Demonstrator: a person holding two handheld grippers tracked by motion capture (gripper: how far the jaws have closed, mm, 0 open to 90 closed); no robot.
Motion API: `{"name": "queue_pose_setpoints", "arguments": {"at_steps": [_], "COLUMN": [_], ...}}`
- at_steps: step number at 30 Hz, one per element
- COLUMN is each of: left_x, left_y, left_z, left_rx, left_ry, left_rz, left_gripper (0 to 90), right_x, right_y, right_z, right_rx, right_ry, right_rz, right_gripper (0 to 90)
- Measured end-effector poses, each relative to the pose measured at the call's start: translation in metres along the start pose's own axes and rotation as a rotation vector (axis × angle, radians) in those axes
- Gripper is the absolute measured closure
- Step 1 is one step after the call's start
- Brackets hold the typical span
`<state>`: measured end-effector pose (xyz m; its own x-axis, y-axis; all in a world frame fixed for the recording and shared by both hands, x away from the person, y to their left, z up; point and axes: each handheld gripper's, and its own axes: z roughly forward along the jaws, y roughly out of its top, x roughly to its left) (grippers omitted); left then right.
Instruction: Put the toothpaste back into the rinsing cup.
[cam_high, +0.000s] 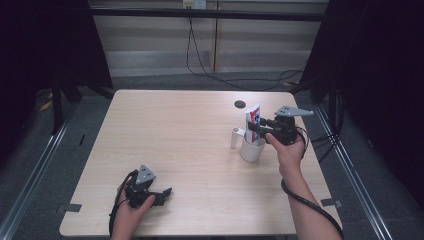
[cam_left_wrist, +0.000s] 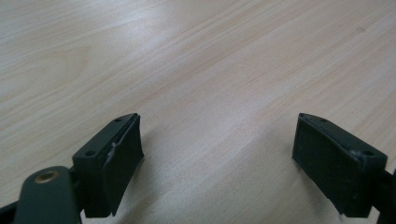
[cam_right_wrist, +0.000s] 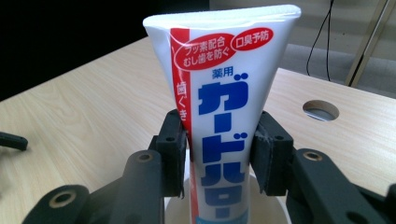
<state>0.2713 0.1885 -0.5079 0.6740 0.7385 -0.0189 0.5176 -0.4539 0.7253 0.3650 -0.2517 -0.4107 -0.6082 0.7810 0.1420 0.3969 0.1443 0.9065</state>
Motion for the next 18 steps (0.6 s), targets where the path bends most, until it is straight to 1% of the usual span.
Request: {"name": "queue_pose_setpoints", "arguments": {"at_steps": [6,7,18], "left_x": [0.000,0.001,0.001], "left_y": [0.000,0.000,0.000], "left_z": [0.000,0.000,0.000], "left_rx": [0.000,0.008,0.007], "left_ry": [0.000,-0.001,-0.002], "left_rz": [0.000,0.011,0.010], "left_gripper": [15.8,15.8,15.8], "right_x": [-0.001,-0.001,0.000], "right_y": [-0.007,-0.009,-0.012], "right_z": [0.000,0.000,-0.002], "right_rx": [0.010,0.016,0.038], "right_ry": [0.003,0.004,0.001], "right_rz": [0.005,0.006,0.002], "right_gripper": [60.3,60.2,60.1]}}
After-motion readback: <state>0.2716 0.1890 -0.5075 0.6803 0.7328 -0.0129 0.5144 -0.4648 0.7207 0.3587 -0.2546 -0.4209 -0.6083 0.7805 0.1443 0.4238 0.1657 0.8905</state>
